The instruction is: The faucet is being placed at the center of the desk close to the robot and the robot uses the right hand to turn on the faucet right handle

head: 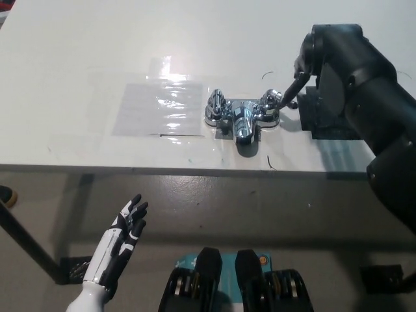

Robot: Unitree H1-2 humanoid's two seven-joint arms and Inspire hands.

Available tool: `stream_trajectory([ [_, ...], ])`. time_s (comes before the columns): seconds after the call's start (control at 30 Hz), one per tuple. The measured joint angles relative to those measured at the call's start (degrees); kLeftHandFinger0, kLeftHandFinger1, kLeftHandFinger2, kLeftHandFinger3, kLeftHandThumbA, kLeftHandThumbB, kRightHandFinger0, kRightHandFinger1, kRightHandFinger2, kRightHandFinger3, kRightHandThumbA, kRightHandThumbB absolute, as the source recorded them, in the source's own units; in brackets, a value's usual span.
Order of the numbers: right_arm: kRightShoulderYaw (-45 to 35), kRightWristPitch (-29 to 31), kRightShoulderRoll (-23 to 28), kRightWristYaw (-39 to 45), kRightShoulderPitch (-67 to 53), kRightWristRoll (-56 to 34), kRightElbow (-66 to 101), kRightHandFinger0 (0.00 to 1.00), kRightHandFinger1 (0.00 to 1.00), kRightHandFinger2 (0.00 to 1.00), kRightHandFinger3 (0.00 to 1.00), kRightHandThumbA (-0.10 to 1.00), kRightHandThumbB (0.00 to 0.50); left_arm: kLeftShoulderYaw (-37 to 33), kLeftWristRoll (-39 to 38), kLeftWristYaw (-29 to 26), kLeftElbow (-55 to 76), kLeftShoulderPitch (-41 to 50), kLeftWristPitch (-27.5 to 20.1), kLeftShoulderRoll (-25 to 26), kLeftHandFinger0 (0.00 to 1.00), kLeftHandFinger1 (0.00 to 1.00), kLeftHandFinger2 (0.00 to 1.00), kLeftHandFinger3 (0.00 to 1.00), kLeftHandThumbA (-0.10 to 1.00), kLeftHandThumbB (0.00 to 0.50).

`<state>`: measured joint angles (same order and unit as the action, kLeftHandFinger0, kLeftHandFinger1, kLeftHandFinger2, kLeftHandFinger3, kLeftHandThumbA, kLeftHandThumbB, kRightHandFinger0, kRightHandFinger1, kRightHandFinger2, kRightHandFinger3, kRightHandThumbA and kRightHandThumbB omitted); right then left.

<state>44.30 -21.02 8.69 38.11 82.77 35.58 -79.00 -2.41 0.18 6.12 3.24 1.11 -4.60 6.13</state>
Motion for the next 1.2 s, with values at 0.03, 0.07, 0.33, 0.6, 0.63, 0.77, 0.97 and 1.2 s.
stream_trajectory([
  [0.03,-0.88,-0.02,0.22,-1.0,-0.26,-0.05,0.4,1.0,1.0,1.0,1.0,0.59,0.432,0.0,0.0,0.0,0.0,0.0,0.01,-0.01,1.0,1.0,1.0,1.0,0.88,0.132],
  [0.07,-1.44,-0.02,0.36,-1.69,-0.53,-0.06,0.89,1.0,1.0,1.0,1.0,0.6,0.421,-0.01,0.0,0.0,0.0,0.0,0.01,-0.01,1.0,1.0,1.0,1.0,0.88,0.13],
  [0.33,-6.45,-0.4,2.07,-6.64,-2.76,-0.76,3.45,1.0,1.0,1.0,1.0,0.47,0.419,0.0,-0.01,0.0,0.01,-0.01,0.1,0.0,1.0,1.0,1.0,1.0,0.86,0.137],
  [0.6,-10.41,-1.45,2.16,-13.05,-5.69,-0.94,4.93,1.0,1.0,1.0,1.0,0.49,0.399,-0.01,0.0,-0.01,0.0,0.0,0.12,-0.01,1.0,1.0,1.0,1.0,0.86,0.135],
  [0.63,-10.78,-1.55,2.25,-13.68,-5.97,-0.95,4.94,1.0,1.0,1.0,1.0,0.49,0.423,-0.01,0.0,0.0,0.0,0.0,0.12,-0.01,1.0,1.0,1.0,1.0,0.86,0.134],
  [0.77,-10.86,-2.29,2.96,-16.9,-6.35,-0.59,4.95,1.0,1.0,1.0,1.0,0.46,0.426,0.02,-0.02,0.01,0.0,-0.19,0.11,0.0,1.0,1.0,1.0,1.0,0.86,0.136],
  [0.97,-9.64,-3.71,5.99,-19.45,-5.77,1.05,5.23,1.0,1.0,1.0,1.0,0.18,0.403,0.07,-0.06,0.01,0.0,-0.65,0.07,0.01,1.0,1.0,1.0,1.0,0.85,0.11],
  [1.2,-10.72,-4.84,10.98,-23.12,-6.08,2.06,9.44,1.0,1.0,1.0,1.0,0.04,0.331,0.04,-0.06,0.02,0.0,-0.66,0.08,0.02,1.0,1.0,1.0,1.0,0.87,0.119],
])
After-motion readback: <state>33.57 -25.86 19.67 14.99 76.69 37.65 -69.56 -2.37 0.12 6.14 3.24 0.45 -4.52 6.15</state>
